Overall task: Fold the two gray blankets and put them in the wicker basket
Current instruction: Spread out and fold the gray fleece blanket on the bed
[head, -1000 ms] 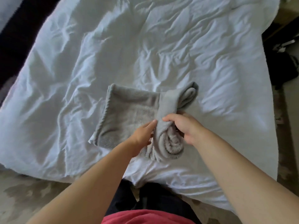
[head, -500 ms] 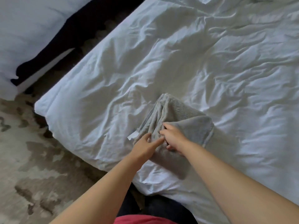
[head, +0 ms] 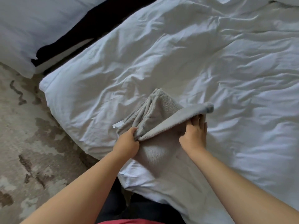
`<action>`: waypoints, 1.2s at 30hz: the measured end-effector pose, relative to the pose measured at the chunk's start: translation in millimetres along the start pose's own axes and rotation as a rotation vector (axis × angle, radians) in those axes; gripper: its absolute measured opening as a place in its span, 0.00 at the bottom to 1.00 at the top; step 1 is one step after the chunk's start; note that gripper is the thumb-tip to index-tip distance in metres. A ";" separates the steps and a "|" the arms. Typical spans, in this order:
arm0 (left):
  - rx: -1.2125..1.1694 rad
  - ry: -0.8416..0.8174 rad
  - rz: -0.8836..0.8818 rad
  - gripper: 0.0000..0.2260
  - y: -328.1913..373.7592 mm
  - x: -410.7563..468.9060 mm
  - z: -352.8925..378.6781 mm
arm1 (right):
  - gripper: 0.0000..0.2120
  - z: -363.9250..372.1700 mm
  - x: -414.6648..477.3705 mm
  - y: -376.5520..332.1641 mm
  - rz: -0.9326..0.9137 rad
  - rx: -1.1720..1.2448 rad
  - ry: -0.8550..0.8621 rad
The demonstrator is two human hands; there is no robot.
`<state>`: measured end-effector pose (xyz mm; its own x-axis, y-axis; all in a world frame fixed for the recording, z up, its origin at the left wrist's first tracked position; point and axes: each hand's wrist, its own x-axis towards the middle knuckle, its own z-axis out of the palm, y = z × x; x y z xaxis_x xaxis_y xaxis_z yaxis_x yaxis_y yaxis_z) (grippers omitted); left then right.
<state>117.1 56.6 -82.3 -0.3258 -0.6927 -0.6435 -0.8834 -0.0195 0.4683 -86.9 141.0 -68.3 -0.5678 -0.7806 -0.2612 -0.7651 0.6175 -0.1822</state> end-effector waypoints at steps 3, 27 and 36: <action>-0.029 0.048 -0.029 0.24 -6.3 -0.1 5.5 | 0.40 -1.2 30.9 10.9 -0.157 0.195 -0.064; -0.739 0.290 -0.350 0.12 -11.5 16.4 -1.5 | 0.11 -9.3 143.0 -26.3 -0.035 0.789 -0.533; -0.738 0.037 -0.164 0.17 4.9 24.0 -16.5 | 0.06 -27.0 140.0 3.7 0.145 1.179 -0.642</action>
<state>110.6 28.0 -85.5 -0.1867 -0.6630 -0.7250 -0.4603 -0.5929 0.6608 -177.4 31.3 -80.0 -0.1309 -0.7195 -0.6820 0.1876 0.6576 -0.7297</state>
